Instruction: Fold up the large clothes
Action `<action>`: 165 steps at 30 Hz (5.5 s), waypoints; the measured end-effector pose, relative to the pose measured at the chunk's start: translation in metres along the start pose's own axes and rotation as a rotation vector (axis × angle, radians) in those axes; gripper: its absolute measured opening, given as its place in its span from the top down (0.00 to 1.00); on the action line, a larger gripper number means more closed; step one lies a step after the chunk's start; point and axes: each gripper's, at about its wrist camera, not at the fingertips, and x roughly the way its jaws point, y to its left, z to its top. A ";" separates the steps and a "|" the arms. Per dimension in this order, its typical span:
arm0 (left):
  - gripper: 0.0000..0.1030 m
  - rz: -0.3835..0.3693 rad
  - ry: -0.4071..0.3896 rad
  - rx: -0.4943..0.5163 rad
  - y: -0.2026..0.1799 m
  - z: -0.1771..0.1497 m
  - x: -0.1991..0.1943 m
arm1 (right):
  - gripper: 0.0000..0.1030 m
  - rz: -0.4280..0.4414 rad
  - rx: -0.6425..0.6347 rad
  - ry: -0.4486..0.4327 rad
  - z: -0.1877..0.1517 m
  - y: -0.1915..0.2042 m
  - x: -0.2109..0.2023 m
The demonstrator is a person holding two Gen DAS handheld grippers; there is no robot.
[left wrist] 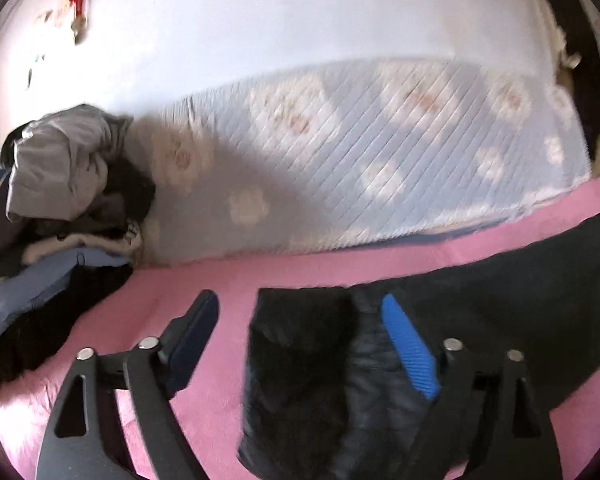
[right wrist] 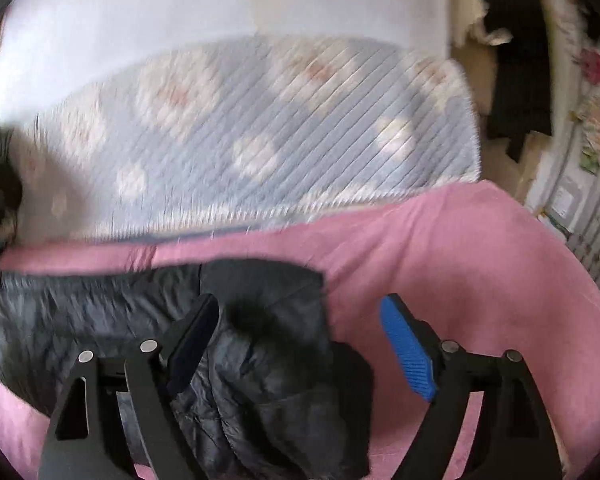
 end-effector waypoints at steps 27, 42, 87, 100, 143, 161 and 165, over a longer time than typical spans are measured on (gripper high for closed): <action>0.00 -0.142 0.321 -0.014 -0.052 -0.055 0.105 | 0.18 0.193 -0.067 0.388 -0.062 0.046 0.106; 0.68 -0.510 0.091 -0.135 -0.140 -0.023 -0.018 | 0.55 0.331 -0.053 0.263 -0.036 0.061 0.016; 0.82 -0.437 0.175 -0.327 -0.173 -0.093 0.067 | 1.00 0.322 -0.095 0.432 -0.025 0.220 0.158; 0.83 -0.435 0.158 -0.323 -0.174 -0.092 0.063 | 0.11 0.260 0.244 0.133 -0.116 0.030 -0.028; 0.88 -0.550 0.217 -0.658 -0.039 -0.107 0.096 | 0.78 0.222 0.124 -0.247 0.007 0.067 -0.058; 0.85 -0.482 0.197 -0.532 -0.051 -0.086 0.093 | 0.45 0.517 0.038 0.015 -0.074 0.189 -0.015; 0.84 -0.440 0.184 -0.474 -0.060 -0.082 0.089 | 0.16 0.610 0.178 -0.106 -0.048 0.149 -0.048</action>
